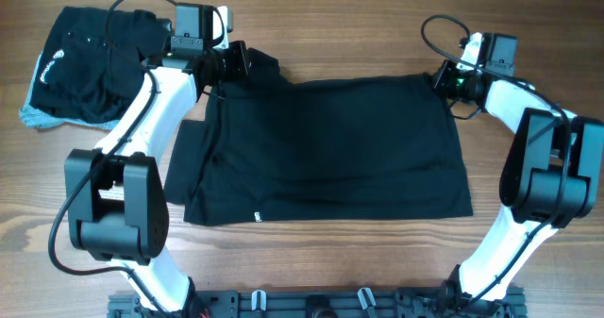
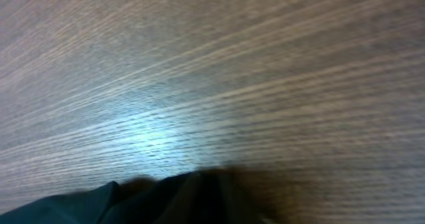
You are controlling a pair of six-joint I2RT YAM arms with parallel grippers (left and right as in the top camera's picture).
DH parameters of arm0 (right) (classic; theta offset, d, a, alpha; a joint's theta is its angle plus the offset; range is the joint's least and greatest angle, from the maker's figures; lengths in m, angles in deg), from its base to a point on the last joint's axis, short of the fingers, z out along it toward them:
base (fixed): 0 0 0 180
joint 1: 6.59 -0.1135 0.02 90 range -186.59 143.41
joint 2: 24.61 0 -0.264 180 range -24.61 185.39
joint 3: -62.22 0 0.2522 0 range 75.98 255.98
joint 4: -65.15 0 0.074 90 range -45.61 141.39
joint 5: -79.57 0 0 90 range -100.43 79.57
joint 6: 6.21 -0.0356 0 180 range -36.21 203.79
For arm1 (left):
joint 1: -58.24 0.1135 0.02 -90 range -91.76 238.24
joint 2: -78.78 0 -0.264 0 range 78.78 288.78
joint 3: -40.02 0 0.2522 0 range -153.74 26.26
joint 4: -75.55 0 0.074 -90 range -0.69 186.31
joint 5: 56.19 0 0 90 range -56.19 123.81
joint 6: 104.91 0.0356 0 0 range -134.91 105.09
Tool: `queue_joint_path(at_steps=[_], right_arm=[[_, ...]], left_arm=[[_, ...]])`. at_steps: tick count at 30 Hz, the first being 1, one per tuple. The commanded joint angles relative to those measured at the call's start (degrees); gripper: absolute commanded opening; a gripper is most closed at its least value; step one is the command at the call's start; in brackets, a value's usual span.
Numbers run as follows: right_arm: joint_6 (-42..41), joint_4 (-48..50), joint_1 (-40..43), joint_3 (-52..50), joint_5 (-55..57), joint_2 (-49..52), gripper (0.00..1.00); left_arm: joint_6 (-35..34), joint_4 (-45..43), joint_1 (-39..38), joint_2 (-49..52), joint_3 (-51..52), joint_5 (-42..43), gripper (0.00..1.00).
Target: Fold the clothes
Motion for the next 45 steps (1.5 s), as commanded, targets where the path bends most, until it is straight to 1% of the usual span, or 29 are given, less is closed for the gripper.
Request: queue_joint_path(at_steps=[1,3,7,13,16,19,22,26,30,35,38,39,40,42,45], right_arm=[[-1.7,-0.3,2.0,-0.2,0.6,-0.9,0.04],[-1.9,-1.1,3.1,-0.2,-0.6,-3.3,0.04],[-1.7,-6.8,4.7,-0.2,-1.2,-10.8,0.04],[-1.3,-14.2,4.9,-0.2,0.5,-18.9,0.04],[-1.9,-21.5,4.9,-0.2,4.0,-19.5,0.04],[-4.4,-30.7,4.9,-0.2,12.6,-19.5,0.04],[-4.4,-36.3,4.9,-0.2,19.8,-19.5,0.04],[-4.2,-40.7,4.9,-0.2,19.8,-19.5,0.04],[-4.2,-43.5,4.9,-0.2,19.8,-19.5,0.04],[-2.7,-44.0,4.9,-0.2,19.7,-19.5,0.04],[-1.6,-43.8,4.9,-0.2,19.7,-19.5,0.08],[-1.2,-43.8,4.9,-0.2,19.7,-19.5,0.09],[-1.2,-44.0,4.9,-0.2,19.7,-19.5,0.08],[-0.9,-44.3,4.9,-0.2,19.7,-19.5,0.04],[0.3,-45.7,4.9,-0.2,19.5,-19.5,0.04]], left_arm=[[0.3,0.8,-0.1,-1.3,-0.2,0.1,0.04],[0.9,2.0,-0.1,-1.8,-0.2,-0.8,0.04],[1.3,6.4,-0.1,-3.9,-0.2,-1.9,0.04],[1.2,16.4,-0.1,-9.0,-0.2,-6.2,0.04],[1.2,22.0,-0.2,-9.9,-0.2,-6.2,0.04],[1.2,30.4,-0.2,-9.9,-0.2,-6.2,0.04],[0.7,36.9,-0.2,-9.9,-0.2,-6.3,0.04],[-2.9,43.9,-0.2,-9.9,-0.1,-8.2,0.04],[-4.8,47.5,-0.2,-9.9,0.5,-9.5,0.04],[-6.4,47.9,-0.2,-9.9,4.0,-9.6,0.05],[-6.6,48.4,-0.2,-9.9,5.1,-9.1,0.18],[-6.5,48.9,-0.2,-9.9,5.1,-9.0,0.21],[-6.5,49.4,-0.2,-9.9,5.1,-9.0,0.22],[-6.5,49.6,-0.2,-9.9,5.1,-9.0,0.21],[-6.5,49.6,-0.2,-9.9,5.2,-9.0,0.21]])
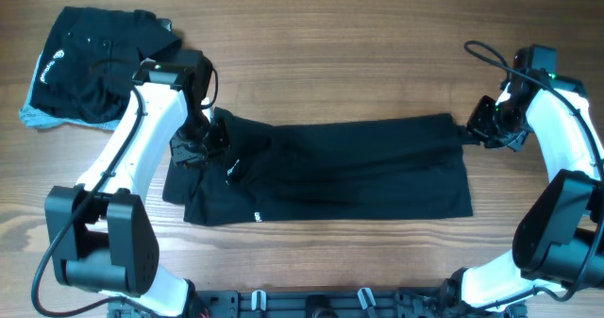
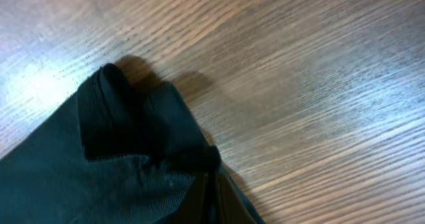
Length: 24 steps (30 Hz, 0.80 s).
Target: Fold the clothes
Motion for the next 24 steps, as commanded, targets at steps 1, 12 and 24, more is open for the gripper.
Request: queue_joint_path(at_steps=[1,12,24], right_arm=[[1.8,-1.5,0.0,0.1,1.2,-0.8,0.04],[0.0,-7.4,0.6,0.1,9.0,-0.7,0.73],[15.5,-1.4,9.2,-3.9,-21.9,7.3,0.94]], left_arm=[[-0.5,0.1,-0.2,-1.0,0.6,-0.5,0.22],[-0.5,-3.6,-0.2,-1.0,1.1,-0.5,0.51],[-0.5,-22.4,-1.8,-0.9,15.1,3.0,0.53]])
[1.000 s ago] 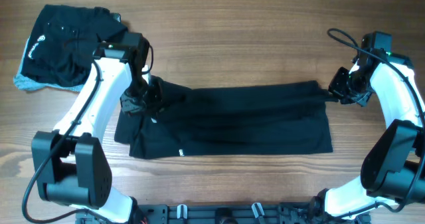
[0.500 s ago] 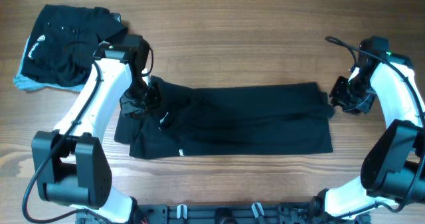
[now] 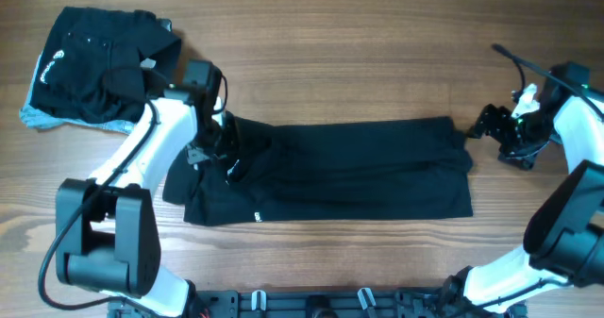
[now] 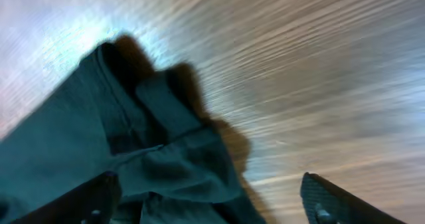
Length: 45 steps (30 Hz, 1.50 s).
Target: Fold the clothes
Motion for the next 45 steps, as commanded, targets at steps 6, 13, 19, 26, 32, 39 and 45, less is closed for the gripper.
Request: queue_joint_path(at_steps=[6,13,19,26,32,39,45], right_arm=[[6.2,3.5,-0.3,-9.6,-12.3,5.0,0.86],[6.9,8.0,-0.8,-12.4,-16.7,4.8,0.24],[4.3,1.5,2.6,-2.9,-11.6,1.2,0.05],[0.0,-1.9,2.9,6.7,-5.3,-6.4,0.04],[-0.3,-4.3,-9.0,6.7,-2.4,-9.3,0.04],[-6.5,-1.6,-9.5,6.7,6.0,-9.2,0.04],[-5.8,-0.5,-4.7,6.7,4.7,-9.3,0.04]], left_arm=[[-5.3,-3.0,0.2,-0.8,7.8,-7.9,0.04],[-10.0,-2.8,4.4,-0.9,7.8,-10.0,0.04],[-8.2,-2.6,5.6,-1.2,6.3,-2.4,0.37],[-3.2,-1.1,5.6,-3.5,-2.7,4.8,0.81],[-2.6,-0.8,5.5,-4.2,-5.9,4.8,0.81],[-2.6,0.4,3.8,-4.2,-5.9,4.8,0.9],[-2.6,-2.3,3.3,-4.1,-5.9,4.6,0.85]])
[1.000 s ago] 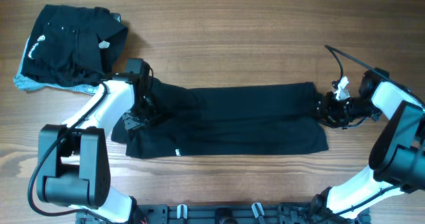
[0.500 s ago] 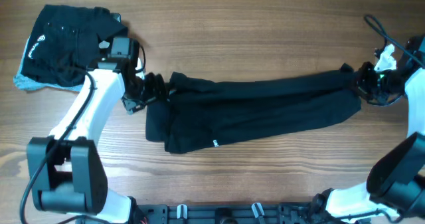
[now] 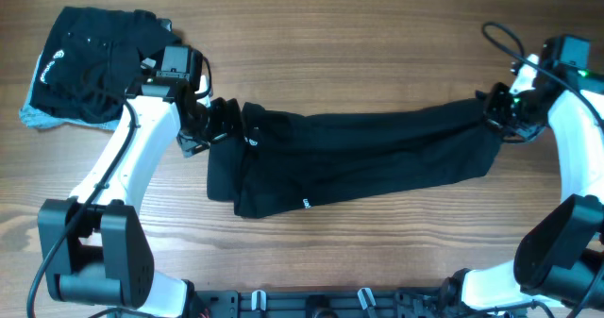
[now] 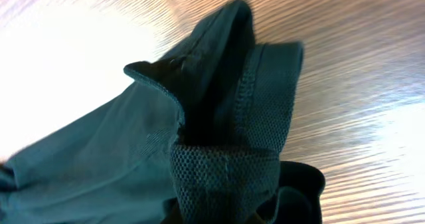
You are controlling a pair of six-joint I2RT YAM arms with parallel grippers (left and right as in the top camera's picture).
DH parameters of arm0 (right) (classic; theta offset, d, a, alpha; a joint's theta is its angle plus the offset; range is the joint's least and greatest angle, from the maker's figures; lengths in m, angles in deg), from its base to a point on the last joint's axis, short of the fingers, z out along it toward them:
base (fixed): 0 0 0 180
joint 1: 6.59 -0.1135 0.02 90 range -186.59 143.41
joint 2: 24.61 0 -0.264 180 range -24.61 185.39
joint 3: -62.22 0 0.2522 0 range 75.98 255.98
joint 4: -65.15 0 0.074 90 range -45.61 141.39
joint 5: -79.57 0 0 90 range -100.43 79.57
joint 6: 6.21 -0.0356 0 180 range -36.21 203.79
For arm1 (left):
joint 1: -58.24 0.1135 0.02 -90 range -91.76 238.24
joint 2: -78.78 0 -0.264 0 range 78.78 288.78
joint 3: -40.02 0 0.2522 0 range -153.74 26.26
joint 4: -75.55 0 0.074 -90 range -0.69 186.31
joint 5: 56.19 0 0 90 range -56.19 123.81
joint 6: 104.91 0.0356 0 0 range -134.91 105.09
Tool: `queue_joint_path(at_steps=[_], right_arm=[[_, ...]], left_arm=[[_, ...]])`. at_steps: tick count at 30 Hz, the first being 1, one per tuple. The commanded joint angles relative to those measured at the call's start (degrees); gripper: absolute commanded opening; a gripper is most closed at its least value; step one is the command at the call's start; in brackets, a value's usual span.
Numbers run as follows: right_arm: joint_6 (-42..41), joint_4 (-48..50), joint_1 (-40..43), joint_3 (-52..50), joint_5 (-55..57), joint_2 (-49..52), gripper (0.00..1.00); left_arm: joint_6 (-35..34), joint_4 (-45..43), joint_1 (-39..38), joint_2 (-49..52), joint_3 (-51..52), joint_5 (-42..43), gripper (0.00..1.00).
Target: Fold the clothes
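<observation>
A black garment, folded to a long band, stretches across the wooden table in the overhead view. My left gripper is shut on its left end, which is bunched there. My right gripper is shut on the right end, and the band rises toward it. In the right wrist view the bunched black cloth, with a mesh layer in front, fills the space at the jaws and hides the fingers. A small white tag shows on the near edge.
A pile of black clothes lies at the far left corner, with a grey piece showing under it. The arm bases stand at the near edge on both sides. Bare wood lies beyond and in front of the garment.
My right gripper was open just to the right of the garment; now it is shut on the right end. The band is pulled longer, shifted to the right and slanted.
The garment first lay spread flat with both grippers at its far corners. Then its far edge lay folded forward, making a narrower band. My right gripper then stood open off the cloth. Now both grippers hold the ends and the band is stretched between them.
</observation>
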Motion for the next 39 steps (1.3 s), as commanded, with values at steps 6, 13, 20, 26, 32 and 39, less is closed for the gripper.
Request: queue_joint_path(at_steps=[6,13,20,26,32,39], right_arm=[[2.4,-0.8,-4.5,1.0,-10.2,-1.1,0.04],[-7.6,-0.1,-25.1,0.8,-7.5,0.2,0.05],[-16.0,1.9,-38.6,0.8,-4.1,6.6,0.13],[-13.3,3.6,-40.7,1.0,-4.6,6.3,0.5],[-14.8,2.4,-36.4,0.9,-0.7,5.3,0.14],[-15.6,-4.5,-34.7,-3.4,3.7,6.4,0.04]], left_arm=[[0.6,-3.1,-0.2,-0.6,-0.7,0.3,0.22],[0.6,-3.1,-0.2,-0.6,-0.8,0.3,0.48],[0.6,-3.1,-0.2,-0.6,-0.7,-0.9,0.64],[0.6,-1.8,-0.2,-0.5,-0.7,-4.3,0.87],[0.6,-2.2,-0.2,0.1,2.2,-6.0,0.89],[0.6,-3.6,-0.2,0.6,5.6,-6.0,0.89]])
